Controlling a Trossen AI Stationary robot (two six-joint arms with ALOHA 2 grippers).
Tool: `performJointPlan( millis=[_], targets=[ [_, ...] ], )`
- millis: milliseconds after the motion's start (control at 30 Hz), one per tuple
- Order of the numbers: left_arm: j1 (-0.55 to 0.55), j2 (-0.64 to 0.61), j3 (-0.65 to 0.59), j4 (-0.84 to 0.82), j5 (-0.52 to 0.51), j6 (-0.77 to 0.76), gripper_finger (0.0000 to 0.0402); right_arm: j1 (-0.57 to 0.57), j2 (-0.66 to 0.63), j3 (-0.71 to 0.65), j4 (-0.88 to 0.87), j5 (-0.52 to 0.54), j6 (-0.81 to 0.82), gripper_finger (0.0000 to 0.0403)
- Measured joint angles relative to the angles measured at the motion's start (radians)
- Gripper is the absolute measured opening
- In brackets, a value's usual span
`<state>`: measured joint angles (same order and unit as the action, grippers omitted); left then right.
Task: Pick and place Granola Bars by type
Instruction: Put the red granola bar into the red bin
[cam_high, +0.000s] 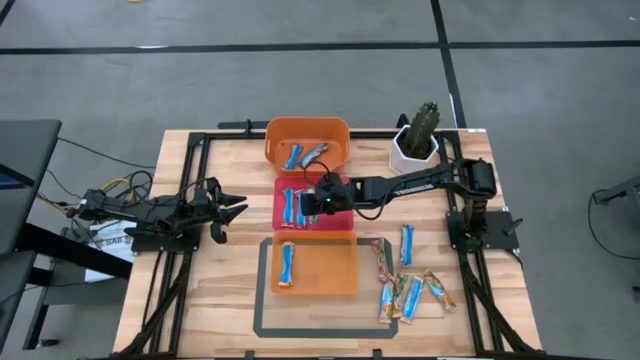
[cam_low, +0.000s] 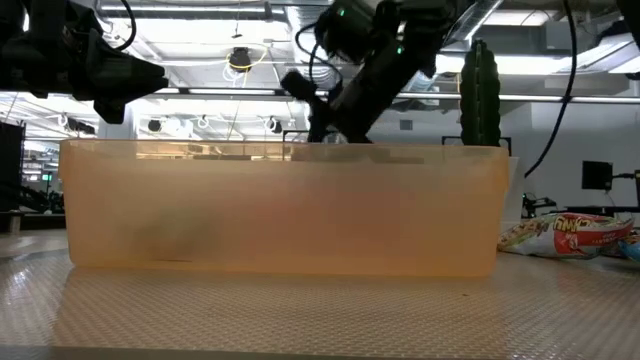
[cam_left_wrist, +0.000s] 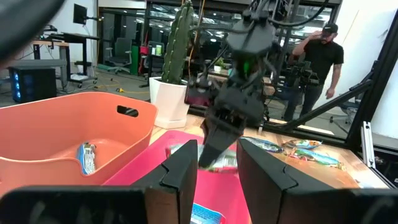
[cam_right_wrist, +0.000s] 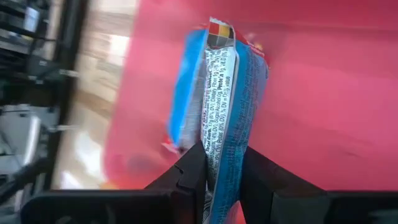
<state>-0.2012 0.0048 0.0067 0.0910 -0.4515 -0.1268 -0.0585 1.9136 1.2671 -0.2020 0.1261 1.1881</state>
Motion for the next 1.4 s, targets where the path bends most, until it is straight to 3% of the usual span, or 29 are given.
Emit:
performJointPlan(
  millis=[533,1133,1400],
  targets=[
    [0.0,0.0,0.0,0.0,0.0,0.0,0.0105,-0.016,0.023,0.0,-0.009,-0.007,0.016,0.0069],
    [0.0,0.0,0.0,0.0,0.0,0.0,0.0105,-0.023,0.022,0.0,-0.024,-0.007,0.012,0.0123],
    [0.0,0.0,0.0,0.0,0.0,0.0,0.0105,-0.021,-0.078,0.0,-0.069,0.014,-0.063,0.0124]
  ],
)
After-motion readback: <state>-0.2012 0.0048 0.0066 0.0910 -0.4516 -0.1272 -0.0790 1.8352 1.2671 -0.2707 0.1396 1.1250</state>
